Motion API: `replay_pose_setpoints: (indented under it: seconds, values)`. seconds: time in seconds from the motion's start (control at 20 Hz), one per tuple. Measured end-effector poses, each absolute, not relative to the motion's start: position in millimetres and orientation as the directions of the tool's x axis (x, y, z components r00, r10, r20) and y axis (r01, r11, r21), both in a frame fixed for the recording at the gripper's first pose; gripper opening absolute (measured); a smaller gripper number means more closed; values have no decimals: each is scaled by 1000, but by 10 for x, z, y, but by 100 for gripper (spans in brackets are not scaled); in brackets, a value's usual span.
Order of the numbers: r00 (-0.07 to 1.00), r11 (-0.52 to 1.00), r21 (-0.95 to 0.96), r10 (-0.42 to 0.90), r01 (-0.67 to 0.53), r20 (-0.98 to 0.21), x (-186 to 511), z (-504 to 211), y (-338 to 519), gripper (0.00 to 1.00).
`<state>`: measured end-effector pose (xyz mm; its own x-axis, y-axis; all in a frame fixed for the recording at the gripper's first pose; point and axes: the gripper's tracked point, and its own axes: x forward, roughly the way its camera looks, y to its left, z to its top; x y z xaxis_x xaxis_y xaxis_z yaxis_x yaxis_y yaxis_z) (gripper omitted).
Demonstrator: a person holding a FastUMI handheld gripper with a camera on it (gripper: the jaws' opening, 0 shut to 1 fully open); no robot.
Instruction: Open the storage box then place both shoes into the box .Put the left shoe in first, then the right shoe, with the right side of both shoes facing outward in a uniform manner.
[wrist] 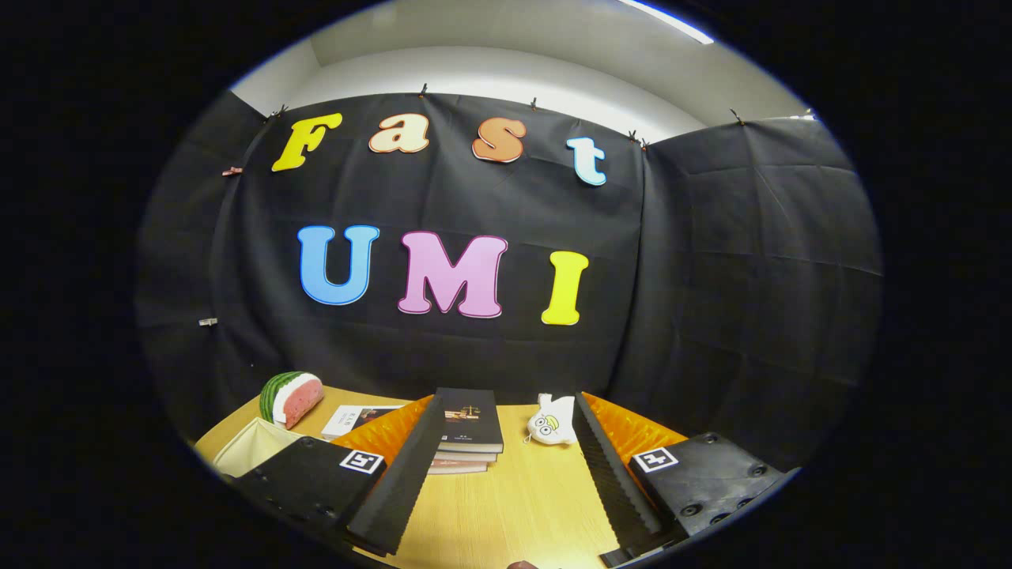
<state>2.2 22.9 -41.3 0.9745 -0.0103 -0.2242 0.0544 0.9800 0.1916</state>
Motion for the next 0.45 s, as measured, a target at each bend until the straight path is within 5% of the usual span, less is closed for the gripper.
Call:
replay_pose_setpoints:
  seconds: [0.45]
  values:
    - [971,979,195,-10,58,-240,27,-430,216,98]
